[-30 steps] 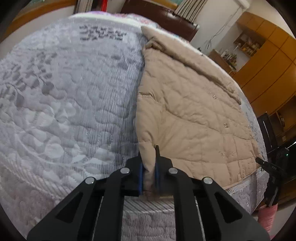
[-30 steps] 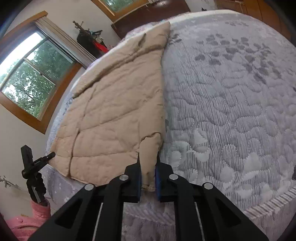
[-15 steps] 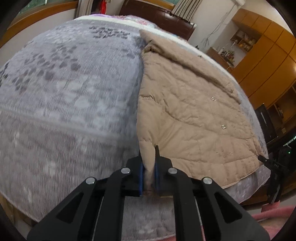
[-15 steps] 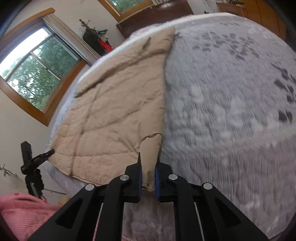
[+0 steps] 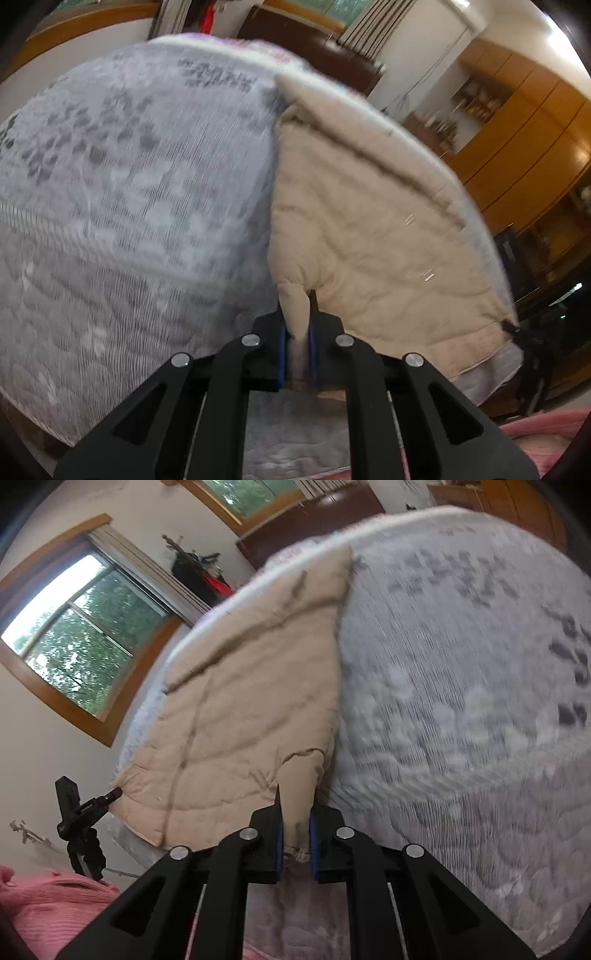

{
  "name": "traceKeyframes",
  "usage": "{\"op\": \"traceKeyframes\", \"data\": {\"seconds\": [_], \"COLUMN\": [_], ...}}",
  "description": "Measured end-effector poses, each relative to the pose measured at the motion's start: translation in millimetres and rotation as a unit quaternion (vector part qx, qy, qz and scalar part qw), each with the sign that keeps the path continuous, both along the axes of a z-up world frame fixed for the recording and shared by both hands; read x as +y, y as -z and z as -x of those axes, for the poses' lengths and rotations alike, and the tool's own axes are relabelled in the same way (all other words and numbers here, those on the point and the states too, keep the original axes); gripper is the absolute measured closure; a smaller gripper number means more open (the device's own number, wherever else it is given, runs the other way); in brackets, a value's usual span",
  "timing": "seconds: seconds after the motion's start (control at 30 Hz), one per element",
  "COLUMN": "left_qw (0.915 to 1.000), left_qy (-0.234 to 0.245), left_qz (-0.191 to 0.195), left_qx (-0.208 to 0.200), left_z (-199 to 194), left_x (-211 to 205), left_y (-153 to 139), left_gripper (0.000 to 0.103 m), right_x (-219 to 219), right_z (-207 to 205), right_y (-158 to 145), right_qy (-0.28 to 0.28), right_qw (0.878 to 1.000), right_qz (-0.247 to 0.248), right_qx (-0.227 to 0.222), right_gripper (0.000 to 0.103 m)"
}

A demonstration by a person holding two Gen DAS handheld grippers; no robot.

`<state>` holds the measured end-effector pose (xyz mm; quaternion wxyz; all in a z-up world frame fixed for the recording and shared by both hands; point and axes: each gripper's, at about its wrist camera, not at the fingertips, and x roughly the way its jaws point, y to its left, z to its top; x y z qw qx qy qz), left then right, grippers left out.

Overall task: Fold large clothes
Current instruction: 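Lift the hem with both tools and fold it toward the collar, then lay the folded hem down on the coat and open both tools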

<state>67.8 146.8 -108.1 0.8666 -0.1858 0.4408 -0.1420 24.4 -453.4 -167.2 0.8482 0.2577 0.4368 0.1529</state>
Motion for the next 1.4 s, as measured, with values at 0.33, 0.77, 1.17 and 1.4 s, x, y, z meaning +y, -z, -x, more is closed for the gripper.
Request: {"op": "traceKeyframes", "data": {"seconds": [0.33,0.77,1.17,1.4], "left_qw": [0.9973,0.9962,0.9978,0.9969], "left_qy": [0.017,-0.02,-0.035,-0.041], "left_qz": [-0.009,-0.019,-0.054,-0.06], "left_qx": [-0.07,-0.082,-0.019,0.03], "left_z": [-64.0,-220.1,-352.8,-400.8], "left_x": [-20.6,-30.9,-53.1,-56.4], "left_y": [-67.1,-102.6,-64.1,-25.1], "left_gripper": [0.095,0.095,0.096,0.095], "right_x": [-7.5,-26.7,-38.8,-40.6], "right_z": [-72.6,-230.2,-354.6,-405.2], "right_y": [-81.0,-121.4,-77.1,-43.7], "right_qy": [-0.022,-0.013,0.004,0.011], "right_qw": [0.998,0.999,0.999,0.996], "right_qz": [0.024,0.032,0.029,0.028], "right_qx": [-0.057,-0.034,0.043,0.081], "right_gripper": [0.093,0.093,0.093,0.093]}}
